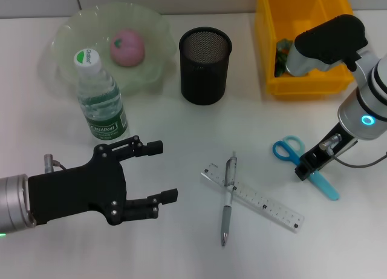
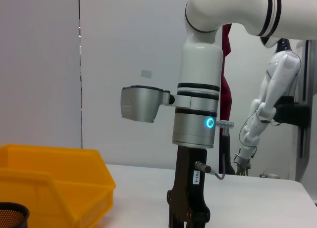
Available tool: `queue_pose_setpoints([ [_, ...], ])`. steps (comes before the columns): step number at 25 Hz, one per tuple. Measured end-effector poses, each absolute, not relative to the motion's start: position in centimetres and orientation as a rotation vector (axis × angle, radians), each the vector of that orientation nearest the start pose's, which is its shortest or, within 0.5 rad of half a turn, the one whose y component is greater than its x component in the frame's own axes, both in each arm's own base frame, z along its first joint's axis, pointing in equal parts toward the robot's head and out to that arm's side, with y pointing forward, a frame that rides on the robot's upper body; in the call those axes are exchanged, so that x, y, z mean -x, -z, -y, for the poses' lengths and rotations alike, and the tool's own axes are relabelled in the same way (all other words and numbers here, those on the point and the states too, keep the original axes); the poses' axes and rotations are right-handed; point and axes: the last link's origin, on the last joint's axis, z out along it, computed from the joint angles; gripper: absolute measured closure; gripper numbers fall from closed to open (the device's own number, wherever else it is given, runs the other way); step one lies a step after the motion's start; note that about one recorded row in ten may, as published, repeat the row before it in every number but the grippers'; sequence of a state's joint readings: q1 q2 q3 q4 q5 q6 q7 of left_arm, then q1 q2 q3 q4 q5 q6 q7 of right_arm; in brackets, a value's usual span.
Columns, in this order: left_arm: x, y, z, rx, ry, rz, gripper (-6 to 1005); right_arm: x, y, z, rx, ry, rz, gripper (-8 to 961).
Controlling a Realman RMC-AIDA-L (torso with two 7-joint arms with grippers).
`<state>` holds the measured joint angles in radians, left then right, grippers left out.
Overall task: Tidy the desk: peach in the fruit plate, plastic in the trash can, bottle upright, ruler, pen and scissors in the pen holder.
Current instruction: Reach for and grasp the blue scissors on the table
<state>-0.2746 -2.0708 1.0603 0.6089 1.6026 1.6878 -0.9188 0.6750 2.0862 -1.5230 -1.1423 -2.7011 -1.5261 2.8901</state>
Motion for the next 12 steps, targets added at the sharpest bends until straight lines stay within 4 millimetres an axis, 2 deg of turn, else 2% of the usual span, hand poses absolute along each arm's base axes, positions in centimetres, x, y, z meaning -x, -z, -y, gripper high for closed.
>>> queue_pose_setpoints([
  [7, 27.51, 2.34, -24.62, 2.748, 0.952, 0.175, 192, -20.48, 3.94, -34.84, 2.371, 0.756, -1.242, 572],
  [12, 27.62, 2.25, -24.56, 2.745, 0.950, 0.180, 193, -20.45, 4.14, -34.76, 2.378, 0.771, -1.224, 648],
])
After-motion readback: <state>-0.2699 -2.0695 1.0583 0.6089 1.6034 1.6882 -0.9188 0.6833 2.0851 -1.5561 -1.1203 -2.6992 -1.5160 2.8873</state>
